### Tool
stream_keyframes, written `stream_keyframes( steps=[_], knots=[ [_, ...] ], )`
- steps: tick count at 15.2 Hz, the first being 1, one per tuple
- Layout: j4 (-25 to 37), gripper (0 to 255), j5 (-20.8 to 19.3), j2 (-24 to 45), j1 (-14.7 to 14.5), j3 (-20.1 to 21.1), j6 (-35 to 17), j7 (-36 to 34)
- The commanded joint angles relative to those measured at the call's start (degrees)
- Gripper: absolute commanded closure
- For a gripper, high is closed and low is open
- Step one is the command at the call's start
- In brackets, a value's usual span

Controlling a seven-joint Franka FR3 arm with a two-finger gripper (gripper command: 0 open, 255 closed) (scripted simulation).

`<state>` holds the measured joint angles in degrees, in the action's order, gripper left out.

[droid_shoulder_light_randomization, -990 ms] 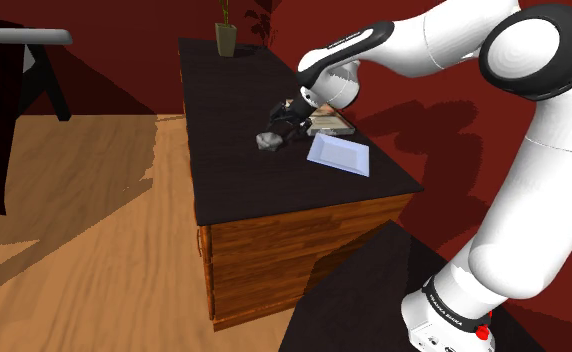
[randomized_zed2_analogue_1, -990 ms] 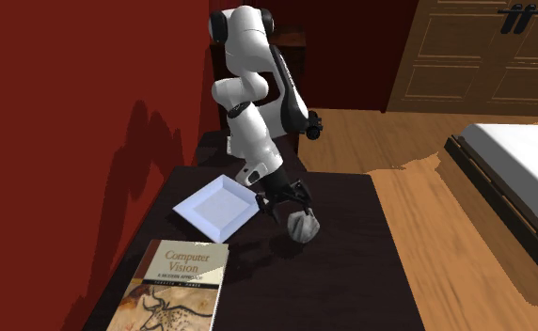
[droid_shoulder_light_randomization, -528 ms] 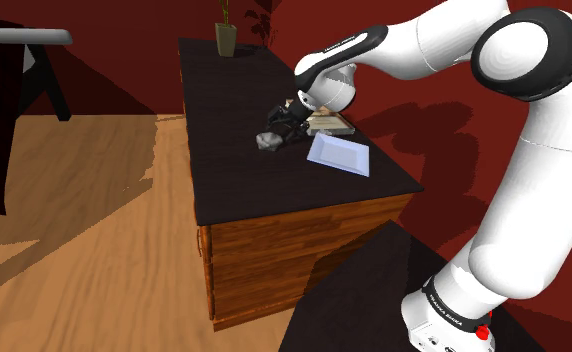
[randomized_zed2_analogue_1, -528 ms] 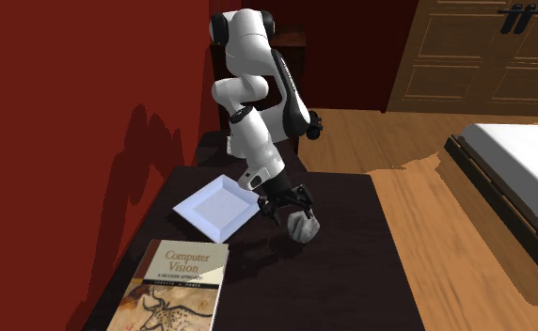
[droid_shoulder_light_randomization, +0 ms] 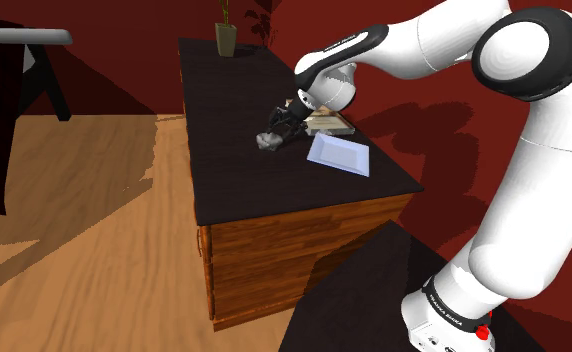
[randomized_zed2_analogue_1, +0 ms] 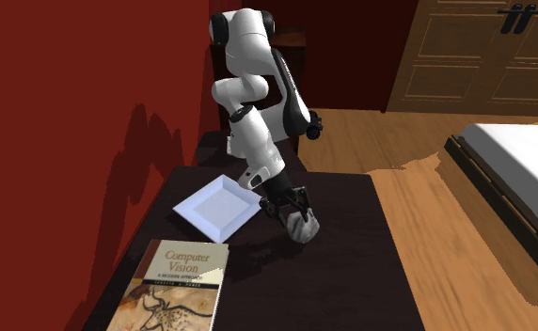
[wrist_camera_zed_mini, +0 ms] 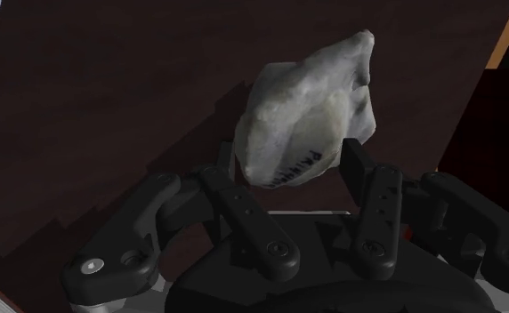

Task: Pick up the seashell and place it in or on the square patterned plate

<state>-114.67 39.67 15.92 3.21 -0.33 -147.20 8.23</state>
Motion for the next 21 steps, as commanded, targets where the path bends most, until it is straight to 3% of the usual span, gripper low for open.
stream_keyframes(
  steps=[1, 4, 21],
  knots=[
    [-0.07, 255, -0.04, 0.09, -0.03, 0.0, 0.03, -0.06],
    [-0.15, 255, 0.12, 0.18, 0.05, 0.03, -0.08, 0.19],
    [3.81, 255, -7.23, -6.42, -0.72, -2.09, 9.21, -8.37]
  ],
)
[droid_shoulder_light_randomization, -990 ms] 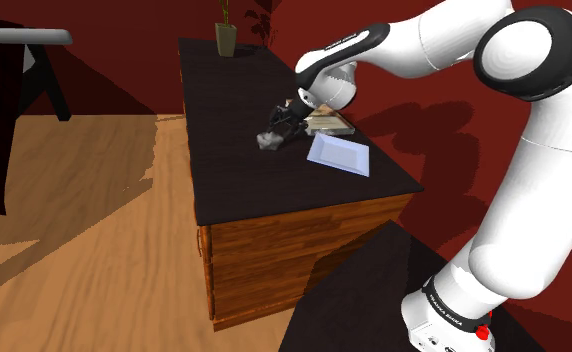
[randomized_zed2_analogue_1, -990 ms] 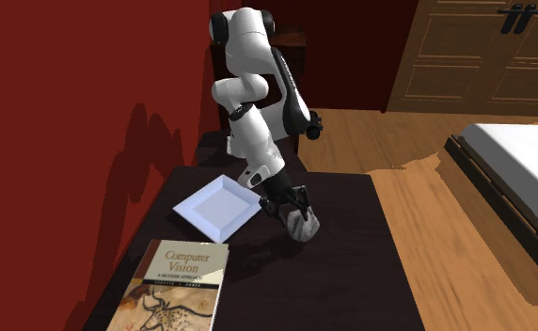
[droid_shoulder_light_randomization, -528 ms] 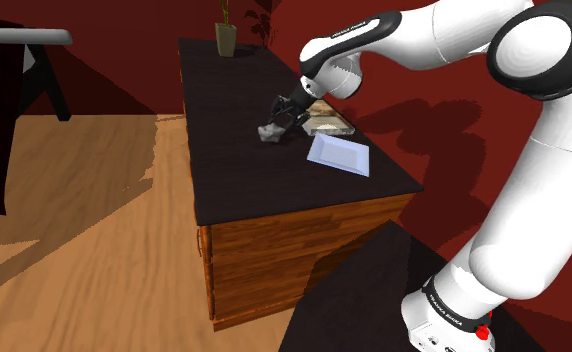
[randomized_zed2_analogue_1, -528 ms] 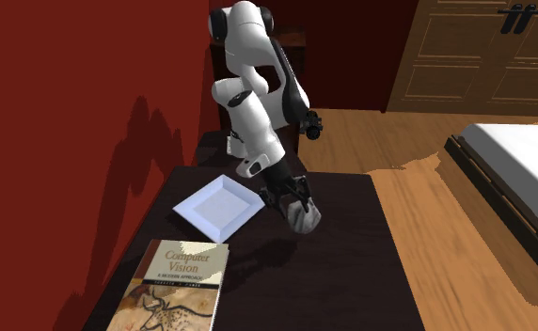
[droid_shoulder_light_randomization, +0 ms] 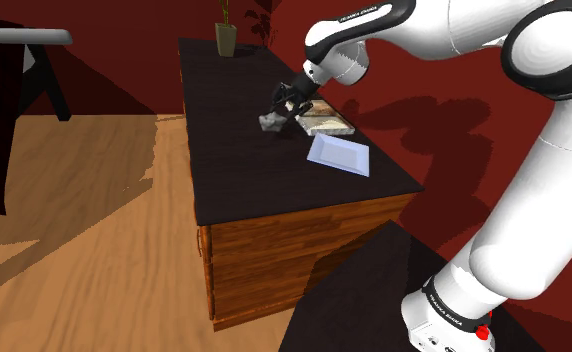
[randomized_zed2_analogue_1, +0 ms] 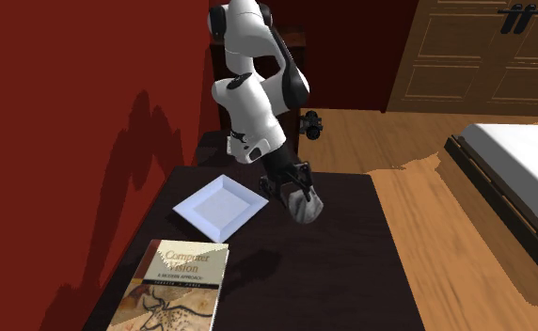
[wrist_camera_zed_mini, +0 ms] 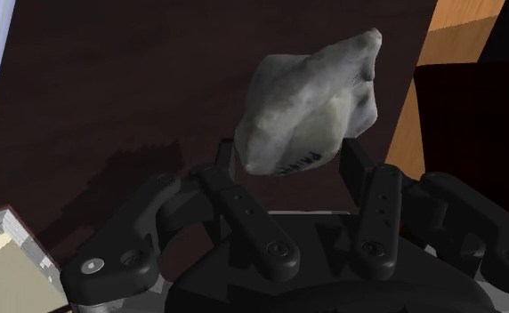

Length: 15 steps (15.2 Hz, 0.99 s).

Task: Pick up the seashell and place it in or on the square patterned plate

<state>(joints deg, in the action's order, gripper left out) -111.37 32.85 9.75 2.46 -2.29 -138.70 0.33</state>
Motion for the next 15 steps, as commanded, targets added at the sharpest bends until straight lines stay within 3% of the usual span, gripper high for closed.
stream_keyframes(
  steps=[1, 15],
  knots=[
    [0.52, 255, -0.43, -0.26, 0.03, -0.12, 0.72, -0.49],
    [-12.32, 255, 1.12, -13.83, 9.22, -8.32, 9.3, 15.75]
  ],
)
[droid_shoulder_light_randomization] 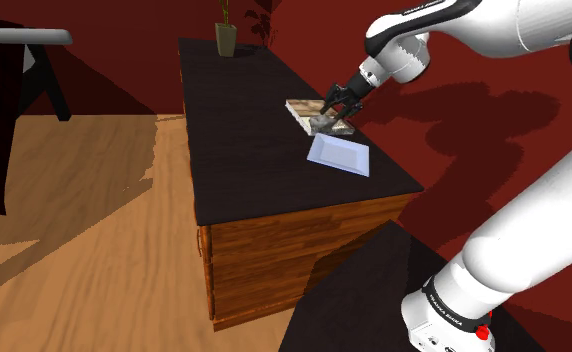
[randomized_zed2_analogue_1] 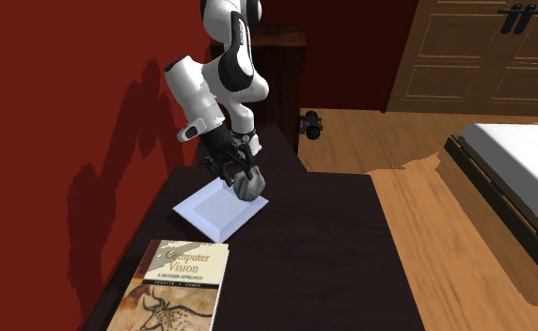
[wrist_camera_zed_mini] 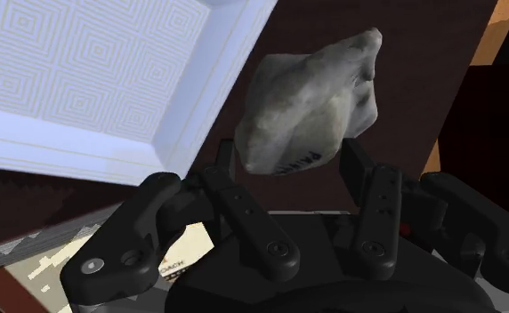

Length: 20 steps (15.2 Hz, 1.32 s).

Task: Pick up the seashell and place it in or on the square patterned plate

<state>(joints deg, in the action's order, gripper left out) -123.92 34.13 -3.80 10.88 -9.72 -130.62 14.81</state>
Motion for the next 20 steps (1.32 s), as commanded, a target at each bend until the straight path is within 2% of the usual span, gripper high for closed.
stream_keyframes(
  steps=[1, 6, 20],
  knots=[
    [-0.19, 255, -0.34, -0.92, 1.46, -1.65, 2.04, 2.32],
    [-1.25, 255, -1.8, -3.54, 5.46, -6.31, 7.19, 8.48],
    [-6.17, 255, 4.27, 1.62, 4.74, -6.46, -0.67, 16.09]
  ],
)
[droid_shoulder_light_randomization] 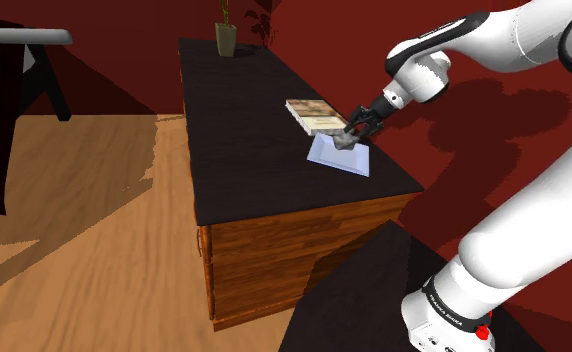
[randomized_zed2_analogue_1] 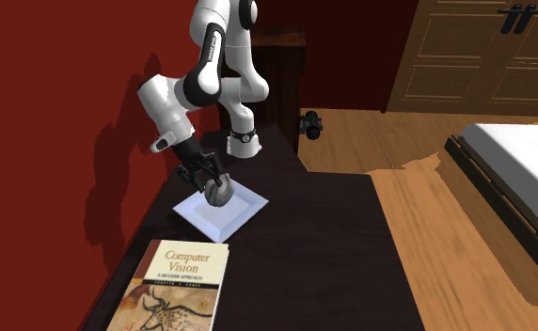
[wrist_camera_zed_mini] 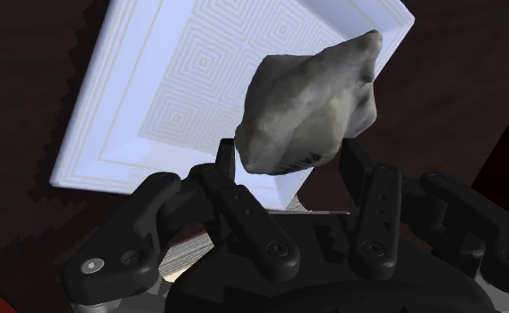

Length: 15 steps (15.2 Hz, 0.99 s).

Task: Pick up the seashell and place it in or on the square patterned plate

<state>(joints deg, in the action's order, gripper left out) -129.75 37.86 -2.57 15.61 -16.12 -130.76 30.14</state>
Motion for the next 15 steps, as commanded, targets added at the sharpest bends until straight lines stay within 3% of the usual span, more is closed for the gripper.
stream_keyframes(
  steps=[1, 12, 13, 15],
  knots=[
    [-0.59, 255, 1.08, 0.86, -0.03, -0.05, -1.05, 1.38],
    [-1.16, 255, 2.52, 2.08, -0.13, 0.0, -2.32, 3.0],
    [-1.16, 0, 2.52, 2.07, -0.13, -0.01, -2.32, 3.0],
    [-1.16, 0, 2.52, 2.08, -0.13, -0.01, -2.32, 3.0]
  ],
)
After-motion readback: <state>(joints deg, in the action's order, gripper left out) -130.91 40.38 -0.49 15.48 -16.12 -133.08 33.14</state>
